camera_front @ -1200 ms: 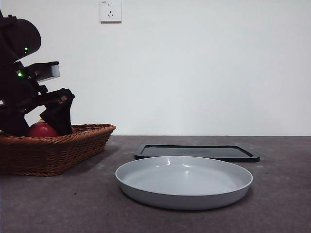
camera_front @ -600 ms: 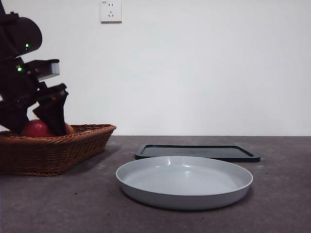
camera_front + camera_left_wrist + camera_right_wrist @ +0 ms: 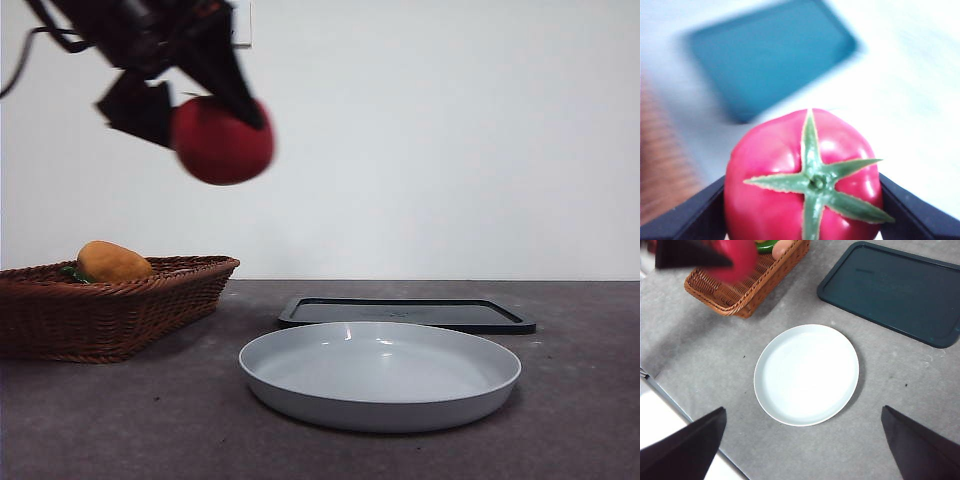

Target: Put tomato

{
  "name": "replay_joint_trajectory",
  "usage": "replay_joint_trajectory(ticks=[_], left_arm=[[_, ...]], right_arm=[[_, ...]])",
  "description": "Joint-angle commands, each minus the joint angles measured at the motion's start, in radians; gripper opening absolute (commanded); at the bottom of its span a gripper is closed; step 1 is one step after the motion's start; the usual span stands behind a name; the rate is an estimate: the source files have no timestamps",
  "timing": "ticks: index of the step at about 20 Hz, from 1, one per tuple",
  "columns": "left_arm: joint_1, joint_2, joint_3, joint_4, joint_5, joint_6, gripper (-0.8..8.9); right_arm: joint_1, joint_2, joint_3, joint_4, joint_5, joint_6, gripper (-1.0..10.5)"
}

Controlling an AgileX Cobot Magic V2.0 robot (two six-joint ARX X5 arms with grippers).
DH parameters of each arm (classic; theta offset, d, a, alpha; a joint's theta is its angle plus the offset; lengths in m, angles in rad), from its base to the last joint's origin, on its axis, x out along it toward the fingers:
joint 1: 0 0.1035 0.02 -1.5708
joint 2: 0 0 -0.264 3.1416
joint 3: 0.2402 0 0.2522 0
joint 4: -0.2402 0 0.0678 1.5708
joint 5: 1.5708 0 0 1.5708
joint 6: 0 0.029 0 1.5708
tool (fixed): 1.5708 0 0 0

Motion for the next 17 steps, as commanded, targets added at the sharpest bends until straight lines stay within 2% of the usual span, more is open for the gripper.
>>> replay_joint_trajectory(ticks=[1,6,8,17], left_arm=[[-0.084,0.045,0.011,0.033,-0.001,0.014,3.04],[-0.217,0.158,0.011,0.093,-0.087,0.073,3.05],[-0.249,0.216,0.011,0.116,-0.089,0.076,3.05],[-0.305,0.4,0.011,0.155,-0.089,0.084,3.05]], right_arm=[[0.005,0.006,0.018,0.01,-0.002,-0.004,4.9],[0.005,0.006,0.018,0.01,-0.002,-0.004,4.9],[0.005,0.006,0.018,0.01,-0.002,-0.004,4.9],[0.005,0.006,0.018,0.005,0.002,-0.004,4.9]])
